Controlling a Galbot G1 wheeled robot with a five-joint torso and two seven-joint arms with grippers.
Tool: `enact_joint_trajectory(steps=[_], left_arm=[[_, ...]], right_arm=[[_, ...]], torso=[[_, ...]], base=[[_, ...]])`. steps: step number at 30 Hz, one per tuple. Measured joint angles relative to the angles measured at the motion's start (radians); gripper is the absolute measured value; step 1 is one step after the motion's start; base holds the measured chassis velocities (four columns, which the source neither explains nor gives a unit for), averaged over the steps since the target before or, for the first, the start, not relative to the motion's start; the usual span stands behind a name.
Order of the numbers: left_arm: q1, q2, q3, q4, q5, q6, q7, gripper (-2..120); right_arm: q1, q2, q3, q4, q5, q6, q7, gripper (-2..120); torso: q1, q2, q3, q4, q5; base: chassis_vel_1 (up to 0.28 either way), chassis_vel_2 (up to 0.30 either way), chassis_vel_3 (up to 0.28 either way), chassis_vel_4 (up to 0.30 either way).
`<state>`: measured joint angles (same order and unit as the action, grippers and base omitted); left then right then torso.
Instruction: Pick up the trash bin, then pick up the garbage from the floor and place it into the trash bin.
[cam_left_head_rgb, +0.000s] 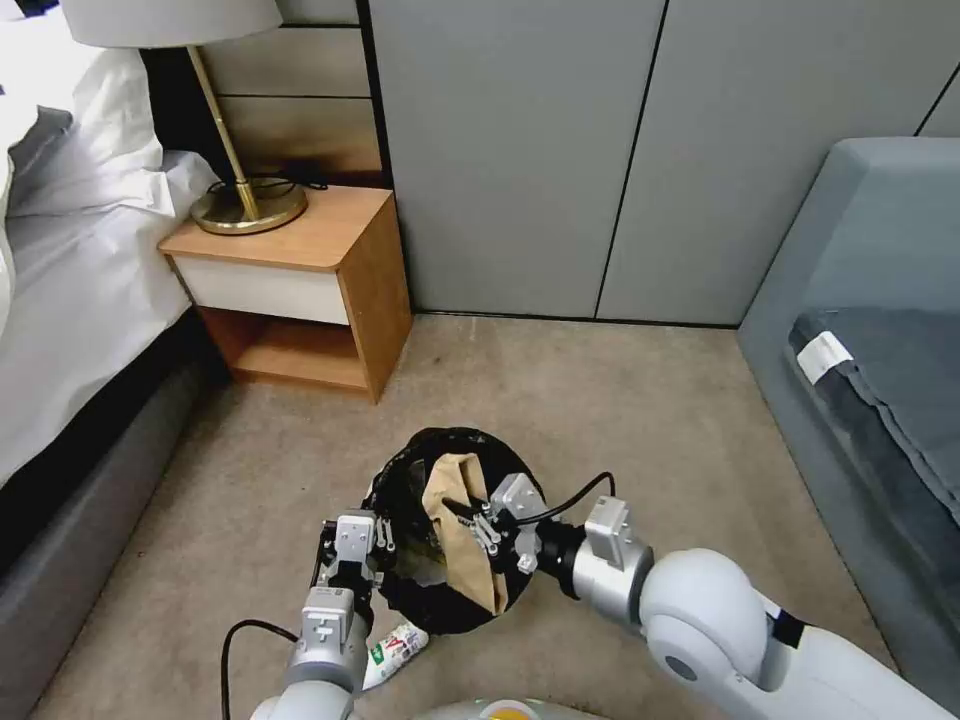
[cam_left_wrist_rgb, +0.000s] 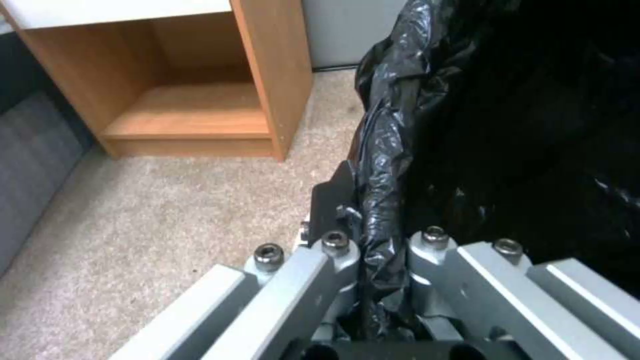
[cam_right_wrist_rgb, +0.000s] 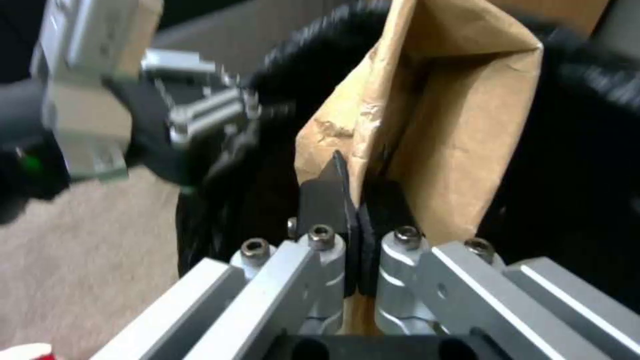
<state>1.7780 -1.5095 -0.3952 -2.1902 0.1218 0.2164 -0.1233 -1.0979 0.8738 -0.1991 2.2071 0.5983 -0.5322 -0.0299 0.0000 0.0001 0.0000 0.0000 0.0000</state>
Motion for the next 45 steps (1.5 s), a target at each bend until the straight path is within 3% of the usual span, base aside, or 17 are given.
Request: enact_joint_trajectory(steps=[6,15,19,30,38,45], left_arm=[[-0.003,-0.001,0.004,0.000,0.001,0.000,0.001,1],[-0.006,-0.003,0.008,0.004,0.002,0.000,0.001,1],[-0.007,-0.003,0.009,0.004,0.003,0.000,0.001,1],[-0.005,-0.003,0.020,0.012,0.010,0.000,0.002,1],[-0.010,-0.002,0.016,0.016,0.009,0.000,0.003,1],[-0.021,0.003,0.001,0.034,-0.003,0.000,0.004,1]], right_arm=[[0.016,0.006,-0.024,-0.004,0.024,-0.059,0.030,6],[0.033,0.008,-0.045,0.010,0.107,-0.121,0.125,42],[0.033,0.010,-0.049,0.009,0.108,-0.125,0.131,52],[0.057,0.026,-0.050,-0.011,0.102,-0.120,0.135,96],[0.055,0.024,-0.041,-0.001,0.095,-0.112,0.130,100],[-0.011,0.007,0.048,0.084,0.087,-0.091,0.112,100]], torso=[[0.000,0.000,0.000,0.0000,0.0000],[0.000,0.000,0.000,0.0000,0.0000],[0.000,0.000,0.000,0.0000,0.0000],[0.000,0.000,0.000,0.0000,0.0000],[0.000,0.000,0.000,0.0001,0.0000],[0.000,0.000,0.000,0.0001,0.0000]], base=[[0.000,0.000,0.000,0.000],[0.000,0.000,0.000,0.000],[0.000,0.000,0.000,0.000],[0.000,0.000,0.000,0.000],[0.000,0.000,0.000,0.000],[0.000,0.000,0.000,0.000]])
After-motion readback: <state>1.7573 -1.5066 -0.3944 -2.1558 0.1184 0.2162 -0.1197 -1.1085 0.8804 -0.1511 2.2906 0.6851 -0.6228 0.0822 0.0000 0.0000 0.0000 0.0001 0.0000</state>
